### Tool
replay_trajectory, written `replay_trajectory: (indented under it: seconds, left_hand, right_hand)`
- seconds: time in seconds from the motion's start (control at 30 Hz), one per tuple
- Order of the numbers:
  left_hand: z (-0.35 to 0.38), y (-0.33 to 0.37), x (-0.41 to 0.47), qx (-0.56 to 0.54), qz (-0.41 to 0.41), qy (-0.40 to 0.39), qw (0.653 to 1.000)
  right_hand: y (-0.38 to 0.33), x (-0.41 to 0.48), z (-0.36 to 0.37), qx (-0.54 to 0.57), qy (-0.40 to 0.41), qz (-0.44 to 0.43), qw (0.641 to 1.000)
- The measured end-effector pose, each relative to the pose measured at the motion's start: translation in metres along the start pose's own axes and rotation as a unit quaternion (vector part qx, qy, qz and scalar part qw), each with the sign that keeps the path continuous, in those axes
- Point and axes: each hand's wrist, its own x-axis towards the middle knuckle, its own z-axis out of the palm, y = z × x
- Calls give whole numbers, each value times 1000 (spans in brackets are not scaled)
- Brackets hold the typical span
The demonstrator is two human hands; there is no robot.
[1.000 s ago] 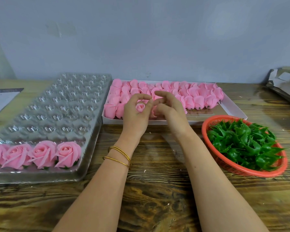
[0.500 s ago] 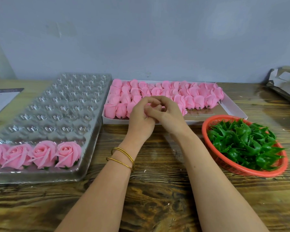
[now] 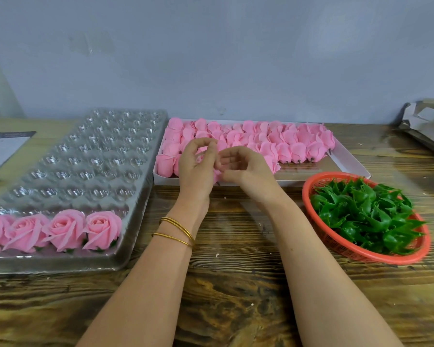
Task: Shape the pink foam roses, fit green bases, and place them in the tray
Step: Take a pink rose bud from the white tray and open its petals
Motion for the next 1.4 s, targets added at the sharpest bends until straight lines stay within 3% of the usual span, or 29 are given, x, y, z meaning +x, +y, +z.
replay_trajectory:
  seconds: [0.37,0.7,1.07,1.4]
  left_hand:
    - [0,0,1,-52,-31,1,998]
    - [-1,0,1,-12,-18,-4,1000]
    - [-2,1,2,4,-24,7,1000]
    - [-2,6,-2,44,0,-16,999]
  right_hand:
    - [4,-2,8,-59,-27,-31,997]
    - [2,-4,5,-36,-81,-3,996]
    - [6,0,6,-70,-43,-29,996]
    - [2,-4,4,-35,-77,-21,996]
